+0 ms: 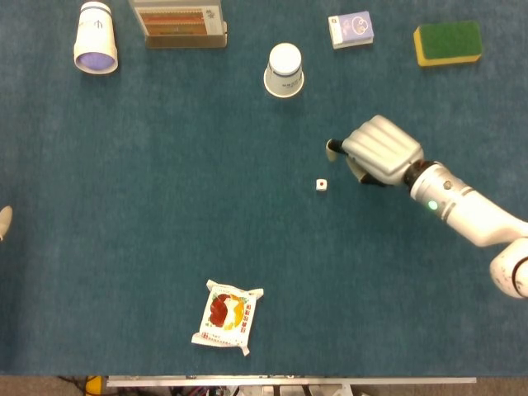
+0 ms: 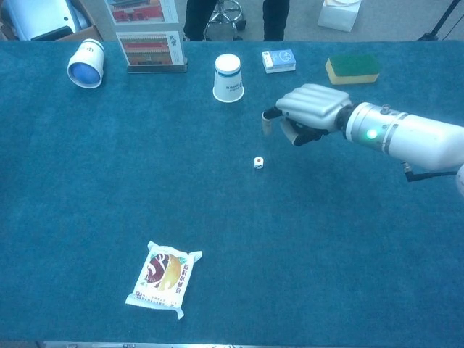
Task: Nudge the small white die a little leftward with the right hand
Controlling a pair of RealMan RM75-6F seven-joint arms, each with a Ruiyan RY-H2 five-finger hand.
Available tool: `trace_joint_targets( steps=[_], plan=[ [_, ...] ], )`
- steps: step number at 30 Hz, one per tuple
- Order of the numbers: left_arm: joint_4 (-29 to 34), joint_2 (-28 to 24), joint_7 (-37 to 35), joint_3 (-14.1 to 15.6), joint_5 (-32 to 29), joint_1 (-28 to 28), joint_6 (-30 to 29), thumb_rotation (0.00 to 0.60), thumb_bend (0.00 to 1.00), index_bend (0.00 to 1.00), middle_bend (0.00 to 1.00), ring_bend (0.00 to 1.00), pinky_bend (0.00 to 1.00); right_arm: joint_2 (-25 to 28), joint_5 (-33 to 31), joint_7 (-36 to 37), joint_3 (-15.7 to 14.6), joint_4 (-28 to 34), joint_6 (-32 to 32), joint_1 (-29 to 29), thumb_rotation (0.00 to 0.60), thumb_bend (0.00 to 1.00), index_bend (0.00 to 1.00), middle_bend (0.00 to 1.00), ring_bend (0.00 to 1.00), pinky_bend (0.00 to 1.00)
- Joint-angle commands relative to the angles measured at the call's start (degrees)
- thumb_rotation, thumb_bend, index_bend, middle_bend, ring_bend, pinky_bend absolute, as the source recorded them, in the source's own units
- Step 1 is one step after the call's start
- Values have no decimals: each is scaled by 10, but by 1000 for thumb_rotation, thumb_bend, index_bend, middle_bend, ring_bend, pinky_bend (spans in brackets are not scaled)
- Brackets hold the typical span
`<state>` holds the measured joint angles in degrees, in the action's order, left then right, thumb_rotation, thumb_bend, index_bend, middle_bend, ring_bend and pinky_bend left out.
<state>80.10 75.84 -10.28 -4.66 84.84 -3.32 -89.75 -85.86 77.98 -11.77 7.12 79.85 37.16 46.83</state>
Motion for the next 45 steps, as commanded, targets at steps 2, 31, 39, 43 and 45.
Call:
trace_joint_targets(
  steps=[2,31,39,43,45],
  plan=[
    [-4,2,-4,1,0,1,0,600,246,444,351,239,431,-10,-6,-2,-7,-6,-8,7,600,1000,385,1000,1000,1000],
    [-25,7,-32,3,-3,11,-1,600,246,444,351,239,431,-41,-2,39,-40,-36,-12,26,600,1000,385,1000,1000,1000],
    [-26,7,-32,2,-1,10,-1,600,246,444,351,239,431,-25,5,43,-49,-8,1,20,600,1000,385,1000,1000,1000],
    [-24,7,-29,2,-1,10,0,600,246,444,351,240,431,-15,1,35,-53,7,3,18,600,1000,390,1000,1000,1000],
    [-23,7,-28,2,-1,10,0,600,246,444,351,240,431,-9,-2,33,-55,18,5,16,600,1000,393,1000,1000,1000]
  ],
)
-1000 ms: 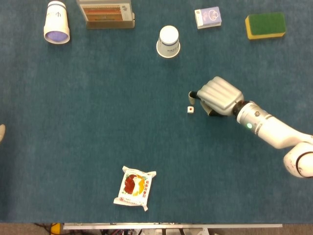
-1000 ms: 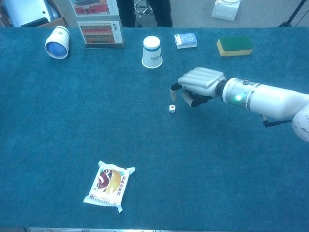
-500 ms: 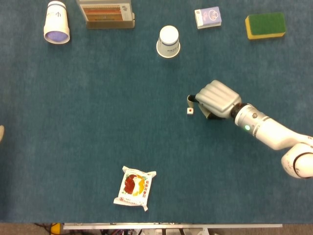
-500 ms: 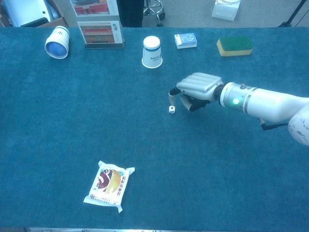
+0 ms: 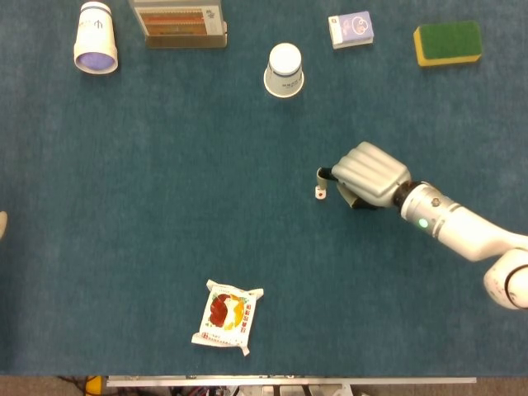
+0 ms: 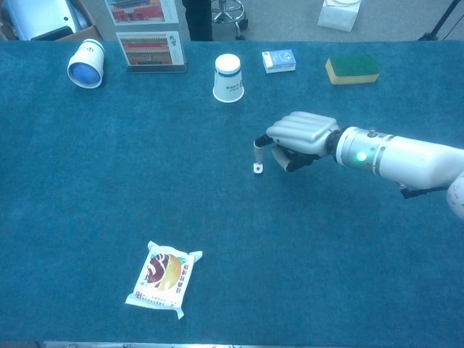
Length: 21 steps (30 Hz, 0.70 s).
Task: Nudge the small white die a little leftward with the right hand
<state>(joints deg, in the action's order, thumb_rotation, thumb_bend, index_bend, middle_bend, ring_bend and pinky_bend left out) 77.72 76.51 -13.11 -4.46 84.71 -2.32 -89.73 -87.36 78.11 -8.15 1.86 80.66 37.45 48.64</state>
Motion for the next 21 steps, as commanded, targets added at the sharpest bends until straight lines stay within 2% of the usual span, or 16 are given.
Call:
trace_joint_targets(
  steps=[1,8,21],
  plan=[
    [1,0,1,0,0,0,0,600,246,444,351,240,431,9,-4,-4,-3,14,3,-3,600,1000,394,1000,1000,1000],
    [3,0,4,0,1,-1,1,600,246,444,351,239,431,26,-3,-11,-9,48,13,-8,600,1000,400,1000,1000,1000],
    [1,0,1,0,1,0,1,600,246,444,352,239,431,33,-19,-26,-14,56,9,-8,600,1000,412,1000,1000,1000]
  ],
)
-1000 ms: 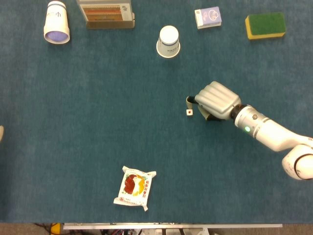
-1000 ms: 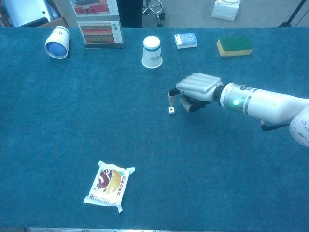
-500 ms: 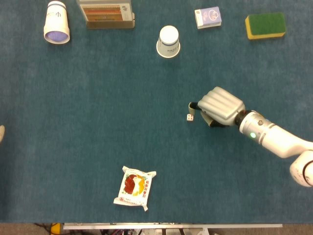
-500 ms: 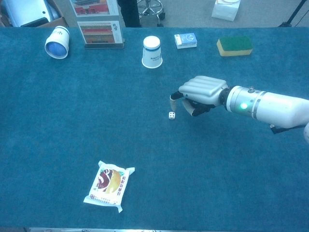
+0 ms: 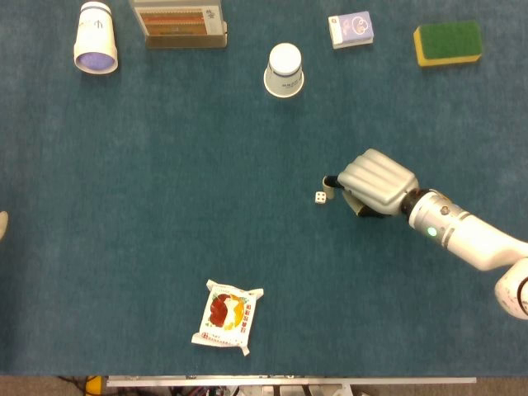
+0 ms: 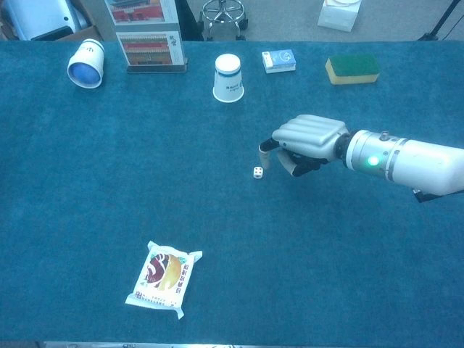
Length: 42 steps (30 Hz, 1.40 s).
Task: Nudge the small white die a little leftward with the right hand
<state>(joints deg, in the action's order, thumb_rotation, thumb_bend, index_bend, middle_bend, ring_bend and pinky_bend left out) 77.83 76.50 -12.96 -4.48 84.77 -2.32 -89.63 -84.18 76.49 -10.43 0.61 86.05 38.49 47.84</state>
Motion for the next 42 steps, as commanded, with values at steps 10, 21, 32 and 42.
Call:
trace_joint_targets(
  steps=[10,21,32,42],
  plan=[
    [0,0,0,1,1,0,-1,600,246,444,351,240,431,0,-17,-14,-5,2,-6,0,600,1000,453,1000,1000,1000],
    [-5,2,-4,1,0,1,1,600,246,444,352,240,431,-16,-31,-20,-4,-18,-16,6,600,1000,455,1000,1000,1000],
    [-14,4,-15,2,-2,5,1,600,246,444,352,239,431,-32,-30,-15,-2,-36,-22,12,600,1000,451,1000,1000,1000],
    [-16,6,-16,3,-1,5,2,600,246,444,352,239,431,-44,-25,-2,3,-53,-20,15,600,1000,402,1000,1000,1000]
  ],
)
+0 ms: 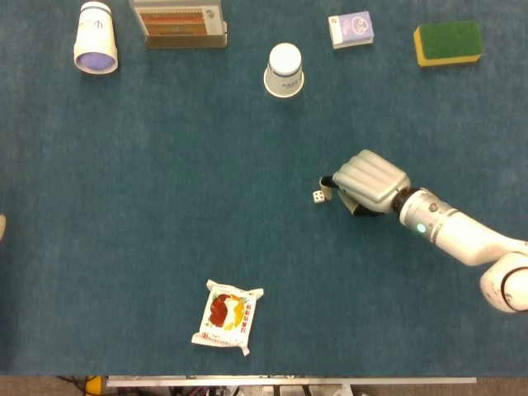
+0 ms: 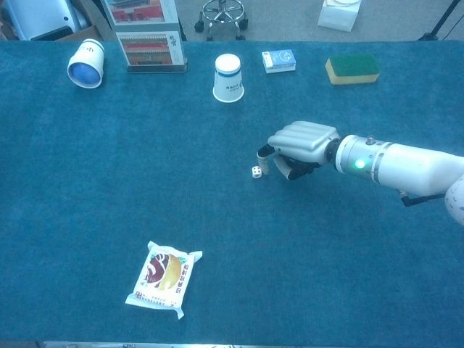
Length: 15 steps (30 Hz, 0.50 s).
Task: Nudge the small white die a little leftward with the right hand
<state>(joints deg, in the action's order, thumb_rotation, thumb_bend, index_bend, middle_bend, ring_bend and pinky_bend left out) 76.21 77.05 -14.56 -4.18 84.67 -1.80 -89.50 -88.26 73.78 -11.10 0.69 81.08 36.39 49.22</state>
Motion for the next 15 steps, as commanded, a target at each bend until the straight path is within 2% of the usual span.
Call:
trace_joint_targets(
  steps=[1,15],
  plan=[
    [0,0,0,0,0,0,0,600,246,444,352,240,431,-4,4,8,3,-5,2,1,600,1000,399,1000,1000,1000],
    [-4,1,-5,0,0,2,0,600,246,444,352,239,431,-13,45,57,6,-13,12,4,600,1000,397,1000,1000,1000]
  ],
)
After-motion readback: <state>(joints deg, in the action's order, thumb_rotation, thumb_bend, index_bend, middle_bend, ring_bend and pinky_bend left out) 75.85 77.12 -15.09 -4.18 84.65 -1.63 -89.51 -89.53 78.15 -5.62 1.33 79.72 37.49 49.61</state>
